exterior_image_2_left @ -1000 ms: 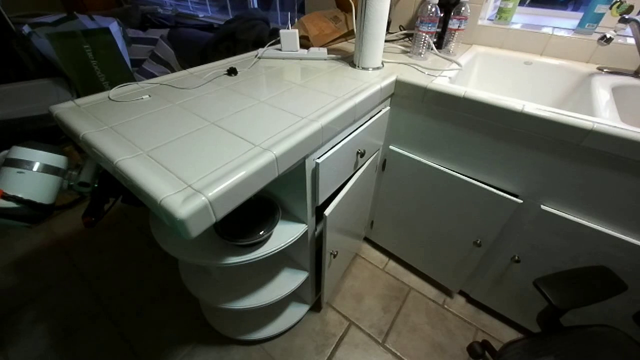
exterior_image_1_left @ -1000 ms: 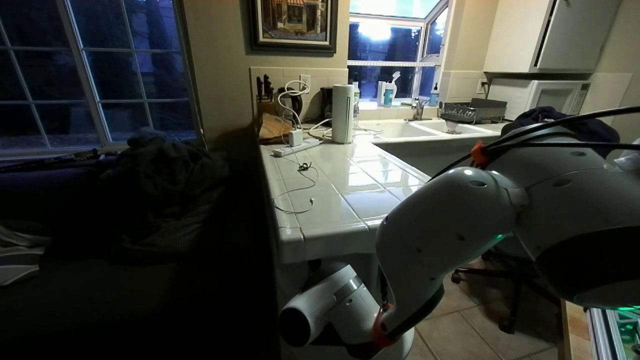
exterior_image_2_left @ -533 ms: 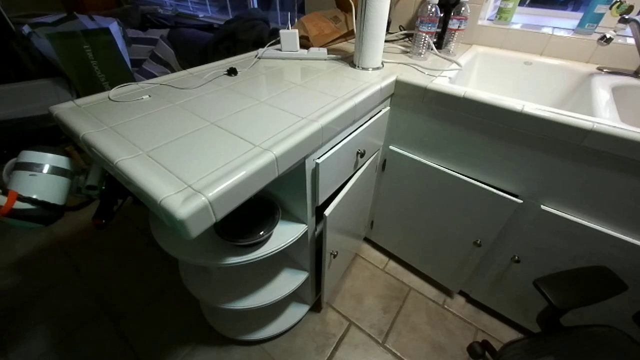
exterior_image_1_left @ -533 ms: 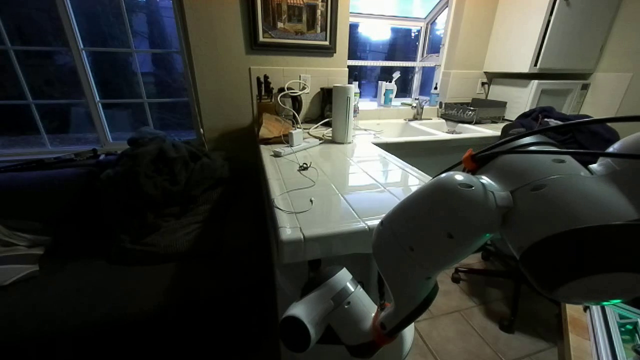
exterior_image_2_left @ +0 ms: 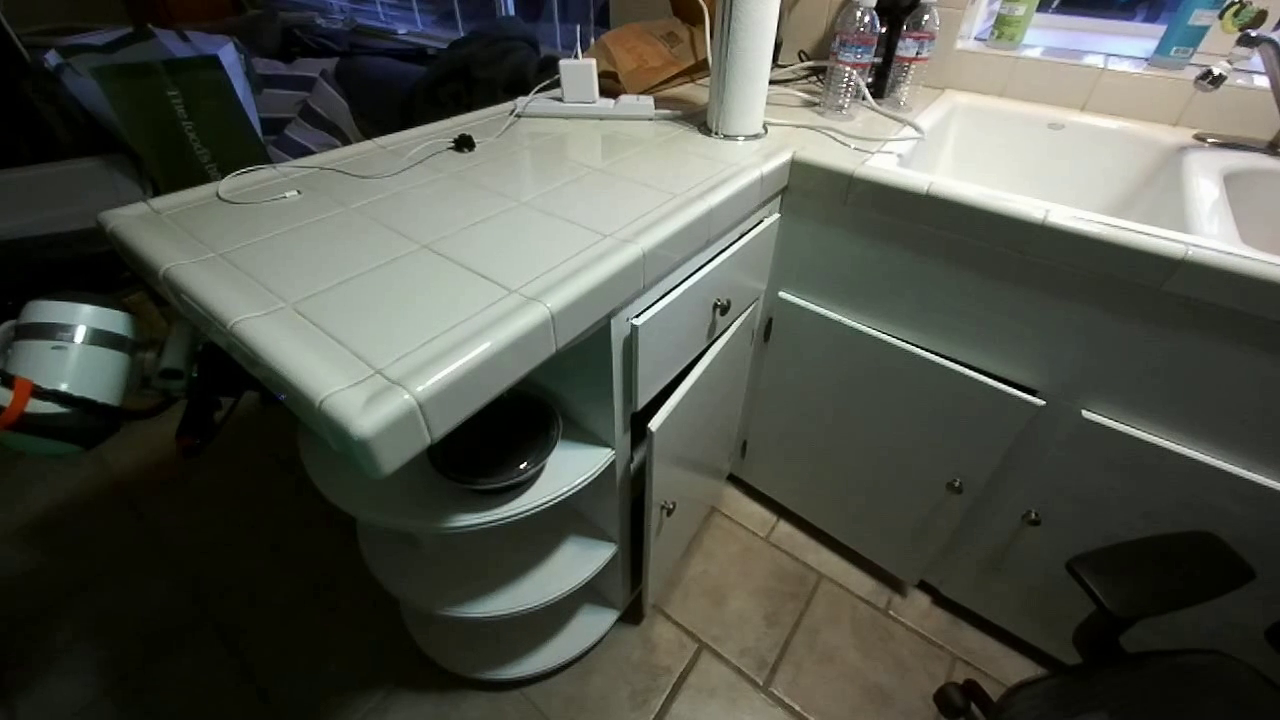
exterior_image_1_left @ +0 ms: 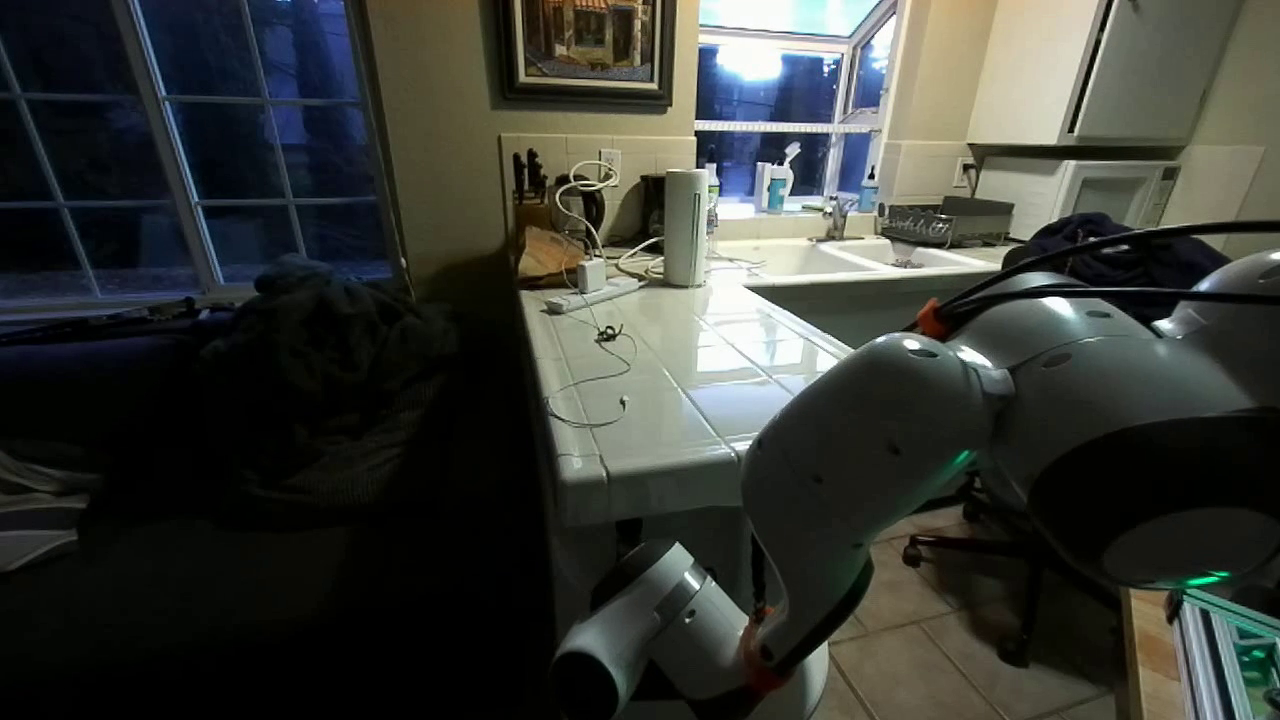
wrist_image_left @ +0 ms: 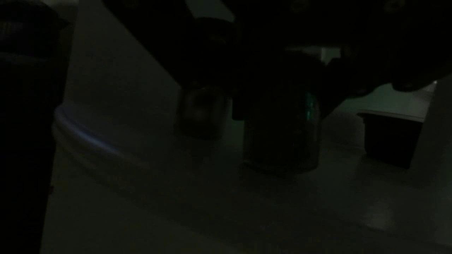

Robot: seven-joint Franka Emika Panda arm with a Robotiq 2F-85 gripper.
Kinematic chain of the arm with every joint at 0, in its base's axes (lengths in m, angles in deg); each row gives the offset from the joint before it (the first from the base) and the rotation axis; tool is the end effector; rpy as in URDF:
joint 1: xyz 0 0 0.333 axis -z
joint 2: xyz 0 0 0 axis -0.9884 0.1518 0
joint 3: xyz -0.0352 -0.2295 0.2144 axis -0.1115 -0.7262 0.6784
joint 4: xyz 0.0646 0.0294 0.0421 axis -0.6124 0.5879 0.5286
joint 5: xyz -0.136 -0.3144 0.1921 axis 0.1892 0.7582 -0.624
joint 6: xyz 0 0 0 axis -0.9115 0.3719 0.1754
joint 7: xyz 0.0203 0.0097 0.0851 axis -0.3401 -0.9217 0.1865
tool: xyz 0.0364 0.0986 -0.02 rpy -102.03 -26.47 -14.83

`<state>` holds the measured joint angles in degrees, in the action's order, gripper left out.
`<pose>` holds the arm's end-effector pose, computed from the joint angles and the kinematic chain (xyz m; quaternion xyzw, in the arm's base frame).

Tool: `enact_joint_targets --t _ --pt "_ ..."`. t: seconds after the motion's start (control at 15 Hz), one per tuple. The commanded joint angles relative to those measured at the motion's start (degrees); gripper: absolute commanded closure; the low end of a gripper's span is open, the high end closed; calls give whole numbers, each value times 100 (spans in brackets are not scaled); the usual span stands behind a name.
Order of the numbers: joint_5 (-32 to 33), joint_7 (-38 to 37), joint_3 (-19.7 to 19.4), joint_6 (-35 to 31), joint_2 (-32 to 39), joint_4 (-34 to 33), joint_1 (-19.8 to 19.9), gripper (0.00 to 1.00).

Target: Pick the spice bottle on the right side of the first left shelf below the counter and put it onto the kitchen counter

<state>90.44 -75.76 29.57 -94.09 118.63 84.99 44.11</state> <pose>0.6159 0.2165 -0.0307 0.7700 -0.3628 0.4108 0.3268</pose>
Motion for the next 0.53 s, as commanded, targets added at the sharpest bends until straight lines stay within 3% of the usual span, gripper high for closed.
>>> enact_joint_targets --t 0.0,0.47 --pt "543 -153 455 37 -161 80 66 77" --pt "1397 -61 1105 191 -419 201 -104 77"
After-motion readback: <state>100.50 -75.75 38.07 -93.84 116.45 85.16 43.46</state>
